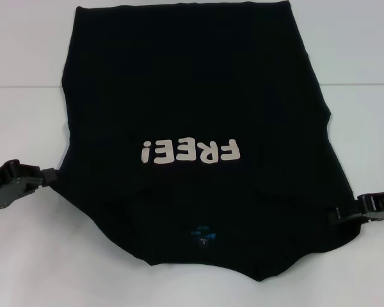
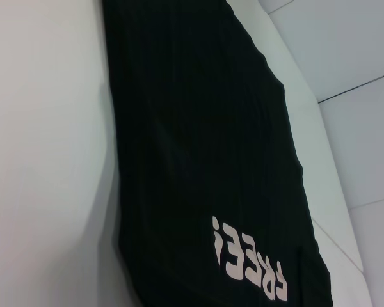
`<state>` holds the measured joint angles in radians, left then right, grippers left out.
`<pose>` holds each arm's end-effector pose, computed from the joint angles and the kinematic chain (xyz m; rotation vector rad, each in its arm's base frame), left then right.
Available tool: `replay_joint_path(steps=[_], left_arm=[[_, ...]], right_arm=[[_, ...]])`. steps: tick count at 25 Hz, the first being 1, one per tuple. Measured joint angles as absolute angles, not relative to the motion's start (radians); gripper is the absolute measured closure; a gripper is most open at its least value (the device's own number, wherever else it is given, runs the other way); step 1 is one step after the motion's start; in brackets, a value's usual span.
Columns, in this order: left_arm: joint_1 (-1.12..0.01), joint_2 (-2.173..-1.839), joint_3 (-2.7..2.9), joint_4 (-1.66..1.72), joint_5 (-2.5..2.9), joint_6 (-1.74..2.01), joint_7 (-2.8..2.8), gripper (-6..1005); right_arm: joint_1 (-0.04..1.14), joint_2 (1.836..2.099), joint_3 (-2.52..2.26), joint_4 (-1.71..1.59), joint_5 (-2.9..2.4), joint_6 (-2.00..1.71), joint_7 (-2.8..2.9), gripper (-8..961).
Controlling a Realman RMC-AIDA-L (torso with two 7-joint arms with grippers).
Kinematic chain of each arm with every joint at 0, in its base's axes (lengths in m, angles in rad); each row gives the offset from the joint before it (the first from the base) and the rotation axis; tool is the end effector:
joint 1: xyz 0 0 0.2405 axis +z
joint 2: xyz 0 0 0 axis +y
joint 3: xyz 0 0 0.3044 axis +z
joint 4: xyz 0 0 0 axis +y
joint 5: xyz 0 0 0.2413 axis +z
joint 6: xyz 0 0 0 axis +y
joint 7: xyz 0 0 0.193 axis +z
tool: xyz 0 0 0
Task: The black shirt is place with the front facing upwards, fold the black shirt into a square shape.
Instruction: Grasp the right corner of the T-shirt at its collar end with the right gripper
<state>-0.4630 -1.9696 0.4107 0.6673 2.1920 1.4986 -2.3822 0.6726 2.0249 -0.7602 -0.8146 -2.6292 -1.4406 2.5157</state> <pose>-0.3974 0.3900 0.0190 -1.8880 -1.9836 -0.7898 0.3489 0.4347 -0.0329 -2.2190 1.7095 -0.1051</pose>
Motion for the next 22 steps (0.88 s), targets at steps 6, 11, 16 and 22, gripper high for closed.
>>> replay_joint_path(steps=[6, 11, 16, 22], left_arm=[[-0.464, -1.970, 0.410, 0.667, 2.192, 1.499, -2.382, 970], [-0.465, -1.970, 0.403, 0.667, 2.192, 1.499, -2.382, 970], [-0.465, -1.970, 0.398, 0.667, 2.192, 1.499, -2.382, 972], [-0.465, -1.970, 0.397, 0.670, 2.192, 1.499, -2.382, 971]], right_arm=[[0.680, 2.025, -0.761, -0.814, -2.633, -1.445, 2.517, 408], [0.683, 2.020, -0.761, -0.813, -2.636, -1.455, 2.517, 520], [0.683, 2.015, -0.761, -0.805, -2.647, -1.457, 2.518, 633], [0.682, 2.020, -0.759, -0.814, -2.656, -1.458, 2.519, 848]])
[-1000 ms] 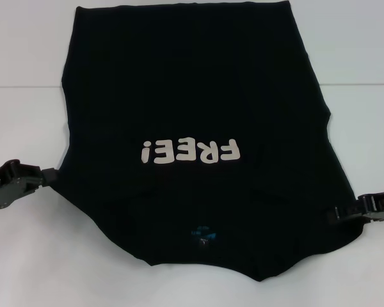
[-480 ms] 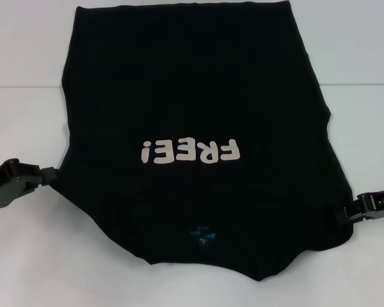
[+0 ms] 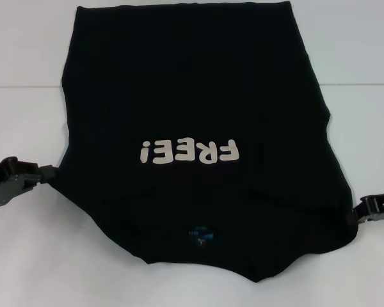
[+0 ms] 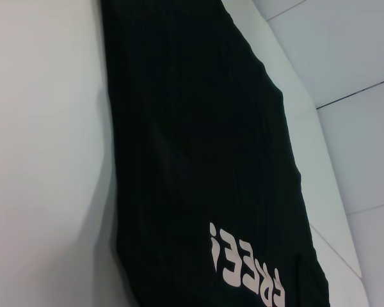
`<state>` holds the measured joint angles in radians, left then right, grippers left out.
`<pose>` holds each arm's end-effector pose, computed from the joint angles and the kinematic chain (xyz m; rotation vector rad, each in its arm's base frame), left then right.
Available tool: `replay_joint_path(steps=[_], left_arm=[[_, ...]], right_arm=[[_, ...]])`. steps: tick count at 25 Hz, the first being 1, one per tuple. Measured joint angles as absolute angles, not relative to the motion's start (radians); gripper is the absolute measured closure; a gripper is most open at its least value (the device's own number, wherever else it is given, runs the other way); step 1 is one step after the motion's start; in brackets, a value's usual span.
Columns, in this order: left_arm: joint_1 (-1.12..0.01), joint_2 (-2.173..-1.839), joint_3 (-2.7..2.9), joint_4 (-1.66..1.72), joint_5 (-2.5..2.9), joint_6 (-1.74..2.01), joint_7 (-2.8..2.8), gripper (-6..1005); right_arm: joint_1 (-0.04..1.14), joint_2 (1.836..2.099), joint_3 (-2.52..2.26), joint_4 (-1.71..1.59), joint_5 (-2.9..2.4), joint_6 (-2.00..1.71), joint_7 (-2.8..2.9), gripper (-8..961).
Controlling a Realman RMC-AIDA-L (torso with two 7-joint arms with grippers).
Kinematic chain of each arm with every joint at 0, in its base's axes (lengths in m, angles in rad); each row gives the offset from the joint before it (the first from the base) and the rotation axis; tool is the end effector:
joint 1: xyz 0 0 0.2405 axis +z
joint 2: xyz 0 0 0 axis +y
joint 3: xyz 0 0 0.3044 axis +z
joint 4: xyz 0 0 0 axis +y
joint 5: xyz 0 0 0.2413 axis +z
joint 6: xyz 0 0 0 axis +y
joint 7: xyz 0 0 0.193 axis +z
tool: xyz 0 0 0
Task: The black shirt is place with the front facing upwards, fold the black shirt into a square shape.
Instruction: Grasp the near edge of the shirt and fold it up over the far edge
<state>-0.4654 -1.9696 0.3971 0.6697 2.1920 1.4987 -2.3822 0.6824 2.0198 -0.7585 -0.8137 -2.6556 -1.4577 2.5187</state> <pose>-0.3973 0.3916 0.0218 -1.8787 -1.9780 -0.8041 0.3494 0.4340 -0.0302 -2.2232 1.7075 -0.1450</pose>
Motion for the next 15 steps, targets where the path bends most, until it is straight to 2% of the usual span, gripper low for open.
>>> replay_joint_path(steps=[1, 6, 15], left_arm=[[-0.465, -1.970, 0.397, 0.671, 2.192, 1.499, -2.382, 971], [-0.454, -1.962, 0.397, 0.674, 2.180, 1.532, -2.358, 971], [-0.405, -1.931, 0.443, 0.758, 2.210, 1.710, -2.311, 971]], right_arm=[[0.681, 2.021, -0.756, -0.820, -2.654, -1.458, 2.519, 887], [0.656, 2.021, -0.748, -0.853, -2.613, -1.462, 2.505, 932], [0.603, 1.980, -0.713, -0.865, -2.506, -1.563, 2.453, 927]])
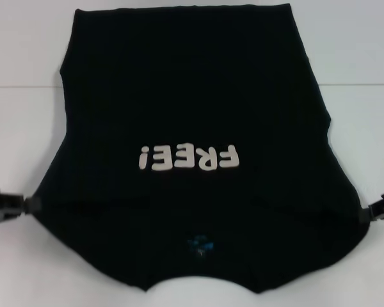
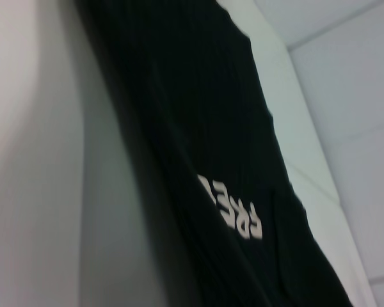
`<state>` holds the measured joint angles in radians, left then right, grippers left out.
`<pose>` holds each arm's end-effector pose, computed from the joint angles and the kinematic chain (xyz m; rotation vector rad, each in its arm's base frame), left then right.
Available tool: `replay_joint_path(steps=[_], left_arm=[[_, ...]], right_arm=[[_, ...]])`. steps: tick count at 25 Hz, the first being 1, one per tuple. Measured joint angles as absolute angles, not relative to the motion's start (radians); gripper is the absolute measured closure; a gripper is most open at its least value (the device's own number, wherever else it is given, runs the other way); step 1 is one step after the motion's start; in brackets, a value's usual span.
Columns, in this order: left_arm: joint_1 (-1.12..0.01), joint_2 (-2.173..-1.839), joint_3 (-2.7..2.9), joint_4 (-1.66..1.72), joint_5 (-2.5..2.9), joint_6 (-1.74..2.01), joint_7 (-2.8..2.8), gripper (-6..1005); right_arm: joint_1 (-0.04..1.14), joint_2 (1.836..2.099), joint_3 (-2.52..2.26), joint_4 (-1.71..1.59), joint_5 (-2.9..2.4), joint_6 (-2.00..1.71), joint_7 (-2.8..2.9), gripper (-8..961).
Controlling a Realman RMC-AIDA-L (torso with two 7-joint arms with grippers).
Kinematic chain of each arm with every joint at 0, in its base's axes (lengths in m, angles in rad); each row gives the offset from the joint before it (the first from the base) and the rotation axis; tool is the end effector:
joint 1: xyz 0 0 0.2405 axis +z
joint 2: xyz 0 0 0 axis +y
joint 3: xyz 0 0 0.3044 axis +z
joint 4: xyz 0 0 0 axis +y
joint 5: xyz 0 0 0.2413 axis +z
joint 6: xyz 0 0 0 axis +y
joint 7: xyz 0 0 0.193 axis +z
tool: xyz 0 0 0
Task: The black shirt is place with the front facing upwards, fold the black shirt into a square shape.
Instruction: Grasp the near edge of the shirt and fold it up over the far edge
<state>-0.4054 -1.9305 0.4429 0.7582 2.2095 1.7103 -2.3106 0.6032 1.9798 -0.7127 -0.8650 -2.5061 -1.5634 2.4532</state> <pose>-0.3952 0.3507 0.0442 -2.1129 -1.9100 -0.6843 0.3542 0.4160 -0.0006 -2.2659 1.7436 0.0399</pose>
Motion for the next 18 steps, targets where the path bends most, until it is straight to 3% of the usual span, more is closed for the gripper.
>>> replay_joint_path(steps=[9, 13, 18], left_arm=[[-0.377, -1.929, 0.471, 0.831, 2.340, 1.840, -2.306, 972], [-0.350, -1.931, 0.467, 0.848, 2.377, 1.890, -2.295, 972], [-0.316, -1.928, 0.461, 0.853, 2.379, 1.958, -2.273, 972]], right_arm=[[0.562, 1.963, -0.722, -0.868, -2.514, -1.690, 2.436, 923], [0.516, 1.975, -0.719, -0.887, -2.529, -1.771, 2.424, 921], [0.437, 2.009, -0.702, -1.010, -2.528, -1.841, 2.419, 918]])
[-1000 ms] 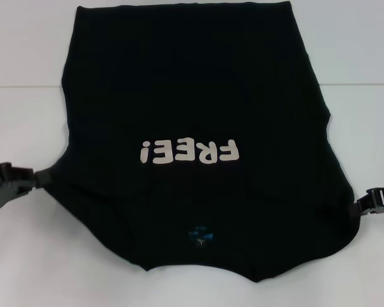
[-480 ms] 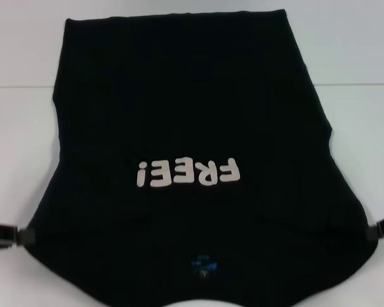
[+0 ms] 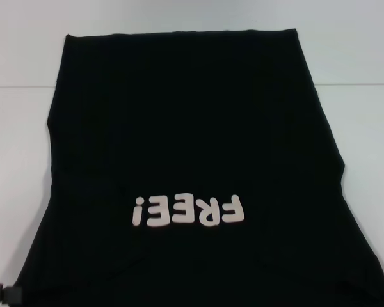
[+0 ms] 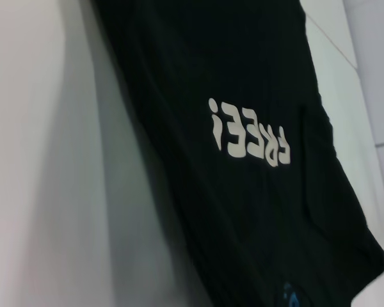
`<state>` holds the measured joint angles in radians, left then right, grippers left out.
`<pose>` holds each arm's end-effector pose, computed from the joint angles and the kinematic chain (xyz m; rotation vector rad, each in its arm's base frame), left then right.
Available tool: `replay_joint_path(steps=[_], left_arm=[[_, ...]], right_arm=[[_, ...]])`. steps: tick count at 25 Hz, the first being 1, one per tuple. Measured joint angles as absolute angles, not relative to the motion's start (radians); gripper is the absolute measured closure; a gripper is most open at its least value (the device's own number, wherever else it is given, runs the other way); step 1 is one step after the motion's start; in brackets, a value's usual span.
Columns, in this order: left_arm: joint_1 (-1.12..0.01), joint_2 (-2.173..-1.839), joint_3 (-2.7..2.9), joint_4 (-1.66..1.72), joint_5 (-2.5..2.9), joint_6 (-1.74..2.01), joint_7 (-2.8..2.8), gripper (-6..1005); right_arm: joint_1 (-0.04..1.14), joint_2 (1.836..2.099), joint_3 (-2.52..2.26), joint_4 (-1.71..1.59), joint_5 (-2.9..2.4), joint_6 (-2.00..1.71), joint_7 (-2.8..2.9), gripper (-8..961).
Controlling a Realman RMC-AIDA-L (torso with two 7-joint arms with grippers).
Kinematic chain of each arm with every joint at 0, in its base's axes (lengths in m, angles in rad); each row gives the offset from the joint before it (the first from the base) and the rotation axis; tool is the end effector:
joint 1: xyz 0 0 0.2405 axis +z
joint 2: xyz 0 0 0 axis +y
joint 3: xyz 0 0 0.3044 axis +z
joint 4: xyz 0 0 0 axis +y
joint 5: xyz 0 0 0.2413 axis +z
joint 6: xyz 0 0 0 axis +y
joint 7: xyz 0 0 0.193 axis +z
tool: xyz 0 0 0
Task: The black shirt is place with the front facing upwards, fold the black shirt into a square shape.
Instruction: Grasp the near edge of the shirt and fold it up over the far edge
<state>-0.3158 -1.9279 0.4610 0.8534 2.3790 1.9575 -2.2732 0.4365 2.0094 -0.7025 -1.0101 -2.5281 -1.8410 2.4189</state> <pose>-0.4106 0.2702 0.0451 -2.2743 -2.0534 -0.4059 0.3787 0.3238 0.0062 -2.3444 1.9269 -0.0660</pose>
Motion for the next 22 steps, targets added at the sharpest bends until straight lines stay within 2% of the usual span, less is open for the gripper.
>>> replay_joint_path(steps=[4, 7, 11, 13, 18, 22], left_arm=[[-0.312, -1.929, 0.460, 0.858, 2.375, 1.995, -2.256, 972], [-0.348, -1.923, 0.447, 0.837, 2.359, 1.994, -2.246, 972], [-0.440, -1.912, 0.393, 0.764, 2.293, 1.966, -2.247, 971], [-0.504, -1.911, 0.375, 0.729, 2.285, 1.891, -2.282, 971], [-0.651, -1.913, 0.376, 0.672, 2.286, 1.648, -2.369, 972], [-0.747, -1.899, 0.437, 0.618, 2.305, 1.404, -2.424, 972]], right_arm=[[0.429, 2.016, -0.639, -1.031, -2.505, -1.878, 2.388, 917], [0.460, 2.007, -0.604, -0.981, -2.452, -1.877, 2.346, 915], [0.545, 1.973, -0.532, -0.831, -2.305, -1.797, 2.281, 913], [0.563, 1.967, -0.518, -0.808, -2.274, -1.757, 2.276, 912], [0.632, 1.961, -0.509, -0.780, -2.191, -1.537, 2.276, 909], [0.694, 1.971, -0.533, -0.755, -2.165, -1.305, 2.270, 908]])
